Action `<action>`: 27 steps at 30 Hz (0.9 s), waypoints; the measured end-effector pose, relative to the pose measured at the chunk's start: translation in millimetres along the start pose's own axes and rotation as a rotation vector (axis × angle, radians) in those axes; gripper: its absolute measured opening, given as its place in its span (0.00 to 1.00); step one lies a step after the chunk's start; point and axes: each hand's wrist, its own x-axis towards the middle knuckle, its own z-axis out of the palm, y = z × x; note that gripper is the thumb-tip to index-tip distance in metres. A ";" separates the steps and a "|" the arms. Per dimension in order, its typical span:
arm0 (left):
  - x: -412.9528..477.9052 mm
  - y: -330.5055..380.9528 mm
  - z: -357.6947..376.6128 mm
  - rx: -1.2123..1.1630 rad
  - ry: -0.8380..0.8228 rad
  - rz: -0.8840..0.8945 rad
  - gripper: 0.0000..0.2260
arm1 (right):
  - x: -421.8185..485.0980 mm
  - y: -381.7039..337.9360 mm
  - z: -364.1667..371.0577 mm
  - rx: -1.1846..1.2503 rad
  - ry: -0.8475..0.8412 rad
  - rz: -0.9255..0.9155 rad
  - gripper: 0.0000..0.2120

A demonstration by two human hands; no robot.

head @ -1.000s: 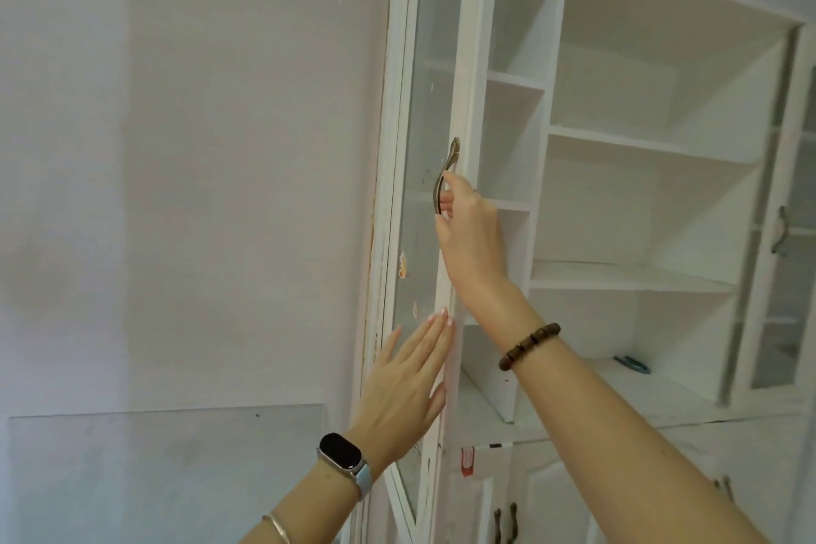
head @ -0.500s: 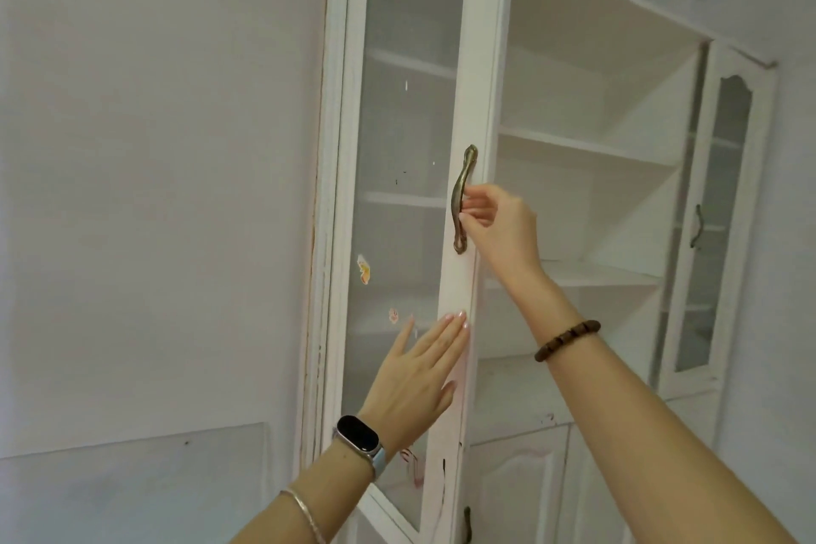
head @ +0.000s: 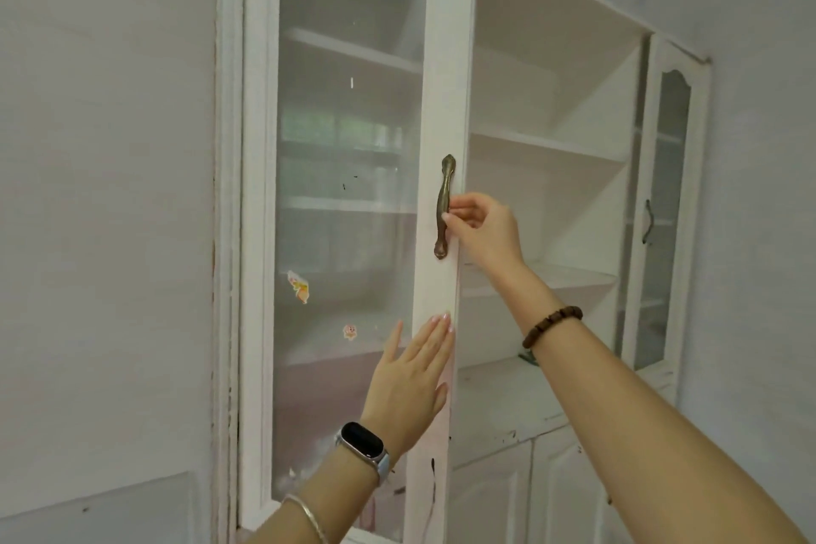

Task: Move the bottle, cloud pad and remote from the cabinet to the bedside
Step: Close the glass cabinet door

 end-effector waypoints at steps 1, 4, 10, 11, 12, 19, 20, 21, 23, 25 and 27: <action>8.1 0.1 8.5 0.017 -0.008 -0.002 0.31 | 6.7 9.5 -1.0 0.005 -0.005 0.001 0.07; 31.2 1.1 34.9 0.064 -0.035 -0.027 0.31 | 28.6 37.6 -1.5 0.032 -0.033 0.014 0.07; 70.1 0.0 81.0 0.135 -0.083 -0.114 0.32 | 68.8 87.1 7.1 0.110 -0.075 0.036 0.10; 75.8 -0.5 86.5 0.145 -0.086 -0.128 0.32 | 74.6 94.7 9.9 0.120 -0.076 0.031 0.10; 80.8 -0.6 91.6 0.153 -0.088 -0.140 0.32 | 80.3 102.3 13.5 0.130 -0.073 0.028 0.11; 101.5 -14.9 120.8 0.190 -0.115 -0.161 0.33 | 109.4 141.0 30.2 0.285 -0.120 0.047 0.12; 103.9 -19.0 124.2 0.199 -0.125 -0.153 0.33 | 113.2 145.9 32.2 0.299 -0.129 0.049 0.12; 106.3 -23.1 126.9 0.208 -0.133 -0.146 0.33 | 116.5 149.6 34.0 0.306 -0.136 0.047 0.12; 111.0 -29.6 133.0 0.223 -0.141 -0.139 0.33 | 123.0 155.9 37.9 0.318 -0.142 0.043 0.12; 115.4 -35.0 138.9 0.232 -0.152 -0.126 0.33 | 127.8 161.3 42.5 0.318 -0.133 0.039 0.12; 119.5 -42.1 145.1 0.247 -0.157 -0.107 0.33 | 131.7 167.0 47.3 0.304 -0.119 0.034 0.12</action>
